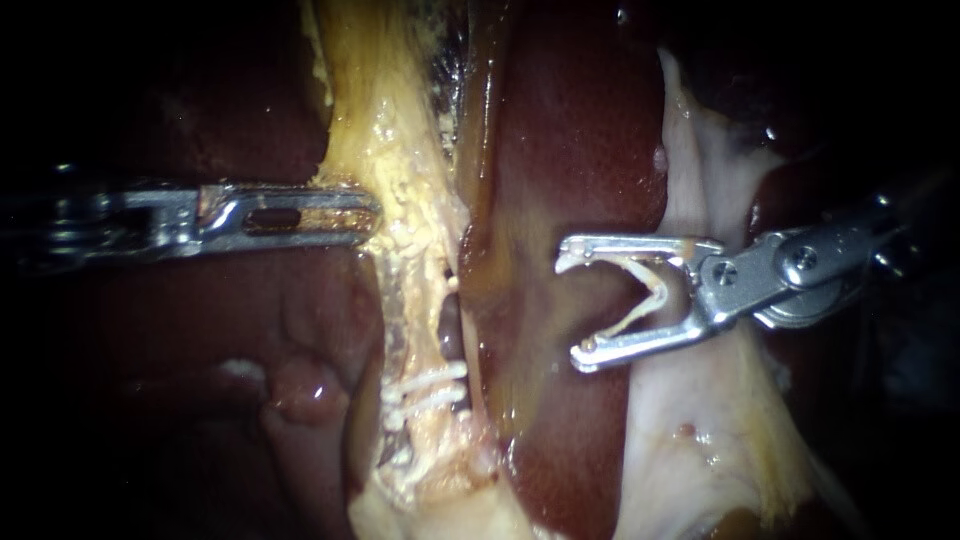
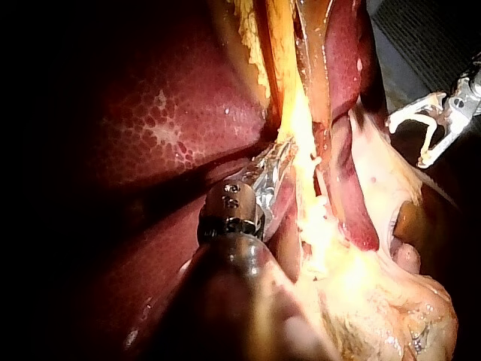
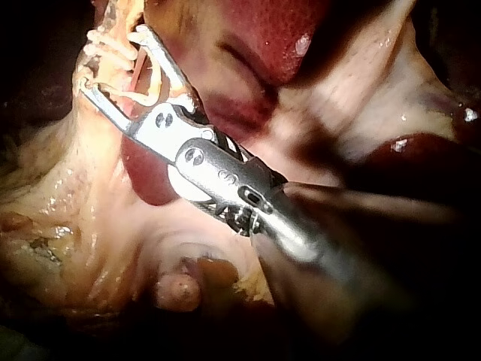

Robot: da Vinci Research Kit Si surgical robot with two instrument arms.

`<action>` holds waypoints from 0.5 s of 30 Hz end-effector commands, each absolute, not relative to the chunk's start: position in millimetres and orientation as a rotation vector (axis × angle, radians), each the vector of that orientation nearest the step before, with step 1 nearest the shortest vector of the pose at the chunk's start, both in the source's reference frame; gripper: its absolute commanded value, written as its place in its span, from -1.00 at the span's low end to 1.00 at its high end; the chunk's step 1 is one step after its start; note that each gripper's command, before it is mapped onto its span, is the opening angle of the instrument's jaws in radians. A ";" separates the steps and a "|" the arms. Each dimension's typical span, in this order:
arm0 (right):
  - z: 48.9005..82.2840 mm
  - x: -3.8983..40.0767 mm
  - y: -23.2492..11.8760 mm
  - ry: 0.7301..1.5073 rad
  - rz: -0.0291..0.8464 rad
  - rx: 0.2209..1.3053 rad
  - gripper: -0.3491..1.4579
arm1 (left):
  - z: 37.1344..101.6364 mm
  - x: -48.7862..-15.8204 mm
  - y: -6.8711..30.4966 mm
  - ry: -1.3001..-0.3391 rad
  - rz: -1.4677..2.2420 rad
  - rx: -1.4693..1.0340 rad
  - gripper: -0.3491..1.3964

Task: Clipping third clip left tube

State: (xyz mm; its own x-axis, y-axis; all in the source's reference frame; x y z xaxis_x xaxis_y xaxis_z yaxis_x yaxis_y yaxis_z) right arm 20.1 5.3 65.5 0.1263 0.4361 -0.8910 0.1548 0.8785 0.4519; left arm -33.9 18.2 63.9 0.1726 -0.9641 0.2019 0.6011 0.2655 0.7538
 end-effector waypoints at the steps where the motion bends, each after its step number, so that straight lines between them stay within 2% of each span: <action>1: 65.6 20.1 5.1 1.443 0.225 0.506 0.05 | 63.8 -33.9 18.2 -0.756 -1.205 0.586 -1.00; 4: 65.7 20.3 5.0 1.432 0.249 0.533 0.05 | 63.8 -33.9 18.2 -0.756 -1.205 0.586 -1.00; 8: 66.5 21.5 4.0 1.405 0.356 0.653 0.04 | 63.3 -33.5 18.6 -0.755 -1.205 0.590 -1.00; 13: 69.0 24.7 2.1 1.355 0.465 0.795 0.03 | 60.8 -31.5 21.2 -0.764 -1.229 0.570 -1.00; 15: 70.1 26.1 1.6 1.346 0.480 0.815 0.03 | 59.7 -30.5 22.2 -0.777 -1.242 0.563 -1.00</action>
State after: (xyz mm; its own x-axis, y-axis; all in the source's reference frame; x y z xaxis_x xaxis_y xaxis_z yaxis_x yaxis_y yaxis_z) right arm 26.7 1.5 70.7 0.1906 0.7331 -0.6529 0.1441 0.6370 0.7573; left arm -29.9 22.8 59.0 0.1218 -0.9692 0.2143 0.6167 0.2430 0.7487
